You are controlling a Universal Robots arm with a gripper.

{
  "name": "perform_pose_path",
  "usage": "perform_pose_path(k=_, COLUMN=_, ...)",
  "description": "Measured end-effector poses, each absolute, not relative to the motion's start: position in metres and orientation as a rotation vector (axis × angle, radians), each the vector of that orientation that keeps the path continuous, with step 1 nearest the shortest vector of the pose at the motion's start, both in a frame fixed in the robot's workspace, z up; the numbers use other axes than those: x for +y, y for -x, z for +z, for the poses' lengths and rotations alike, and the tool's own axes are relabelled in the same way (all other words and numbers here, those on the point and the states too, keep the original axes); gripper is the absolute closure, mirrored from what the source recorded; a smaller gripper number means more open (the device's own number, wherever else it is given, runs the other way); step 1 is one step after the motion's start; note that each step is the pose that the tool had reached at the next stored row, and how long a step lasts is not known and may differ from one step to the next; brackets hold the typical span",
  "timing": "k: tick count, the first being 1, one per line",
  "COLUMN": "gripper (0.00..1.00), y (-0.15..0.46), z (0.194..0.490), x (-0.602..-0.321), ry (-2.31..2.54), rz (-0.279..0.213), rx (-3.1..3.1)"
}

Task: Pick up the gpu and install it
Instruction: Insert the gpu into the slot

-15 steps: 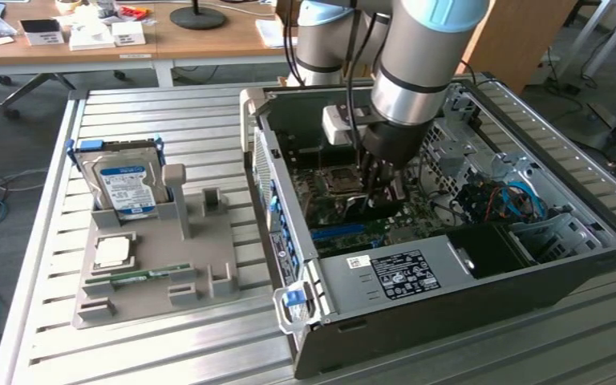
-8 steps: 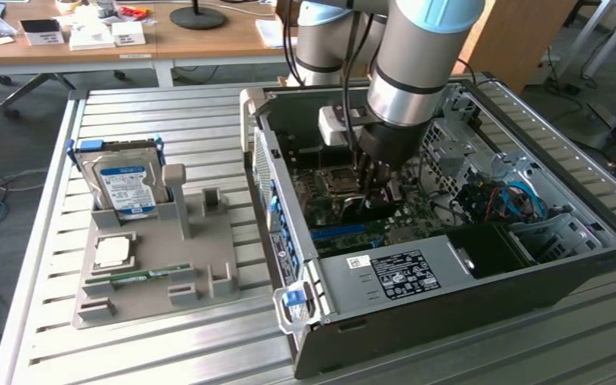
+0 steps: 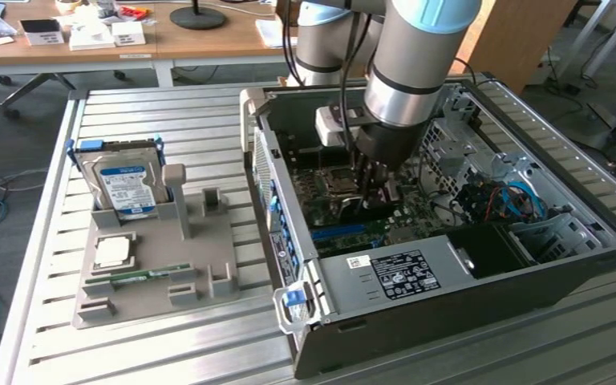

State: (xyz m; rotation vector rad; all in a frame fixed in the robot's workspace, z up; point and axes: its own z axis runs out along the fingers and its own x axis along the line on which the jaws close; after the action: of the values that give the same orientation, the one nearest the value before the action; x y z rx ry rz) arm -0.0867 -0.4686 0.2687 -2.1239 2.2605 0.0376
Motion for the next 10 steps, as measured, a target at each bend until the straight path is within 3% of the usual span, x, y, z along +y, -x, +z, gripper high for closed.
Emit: perform_pose_path(k=10, gripper=0.73, y=0.0906, z=0.2678, x=-0.4679, ry=2.122, rz=0.038, rx=2.262)
